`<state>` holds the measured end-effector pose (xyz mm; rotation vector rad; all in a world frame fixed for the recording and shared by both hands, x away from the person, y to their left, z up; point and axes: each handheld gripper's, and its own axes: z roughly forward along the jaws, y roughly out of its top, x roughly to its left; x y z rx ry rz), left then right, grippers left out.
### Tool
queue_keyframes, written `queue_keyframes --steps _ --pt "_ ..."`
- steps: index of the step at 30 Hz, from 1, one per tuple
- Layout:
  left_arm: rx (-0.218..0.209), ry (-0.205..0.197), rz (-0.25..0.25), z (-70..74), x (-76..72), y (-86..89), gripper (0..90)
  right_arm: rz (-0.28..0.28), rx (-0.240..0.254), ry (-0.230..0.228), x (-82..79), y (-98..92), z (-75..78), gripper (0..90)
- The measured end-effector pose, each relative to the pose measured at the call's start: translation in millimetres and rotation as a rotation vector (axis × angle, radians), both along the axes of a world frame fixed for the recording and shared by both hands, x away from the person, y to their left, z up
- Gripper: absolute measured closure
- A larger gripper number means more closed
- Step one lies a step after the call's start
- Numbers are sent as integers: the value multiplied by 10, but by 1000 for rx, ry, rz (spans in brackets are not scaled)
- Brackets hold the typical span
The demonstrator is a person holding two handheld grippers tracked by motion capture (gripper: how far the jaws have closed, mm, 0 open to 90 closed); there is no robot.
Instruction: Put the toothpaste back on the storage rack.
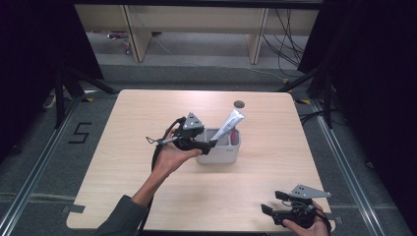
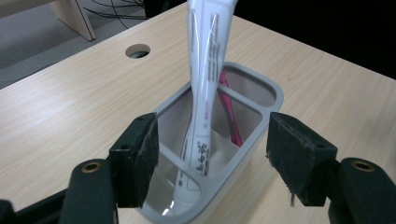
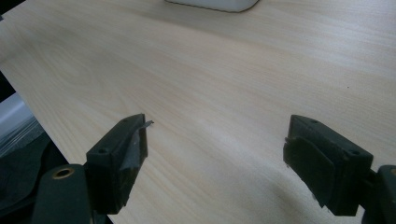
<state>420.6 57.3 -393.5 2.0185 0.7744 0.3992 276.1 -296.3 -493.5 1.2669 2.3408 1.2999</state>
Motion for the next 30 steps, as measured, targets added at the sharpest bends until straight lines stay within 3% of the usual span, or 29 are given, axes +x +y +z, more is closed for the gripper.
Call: queue_keyframes --steps 2,20,23,25,30 --pt "-19 0 9 -13 -25 31 336 4 7 2 2 7 -8 217" --pt "2 -13 -18 -6 -268 279 326 -3 -13 11 -7 1 9 217" --pt "-30 -14 -16 -20 -325 332 322 -4 -14 12 -8 3 9 217" --pt "-11 -14 -23 -11 -354 376 320 -3 -16 10 -7 3 8 217" --pt "-30 -26 -15 -28 -414 434 301 -6 -20 6 -9 2 9 217"
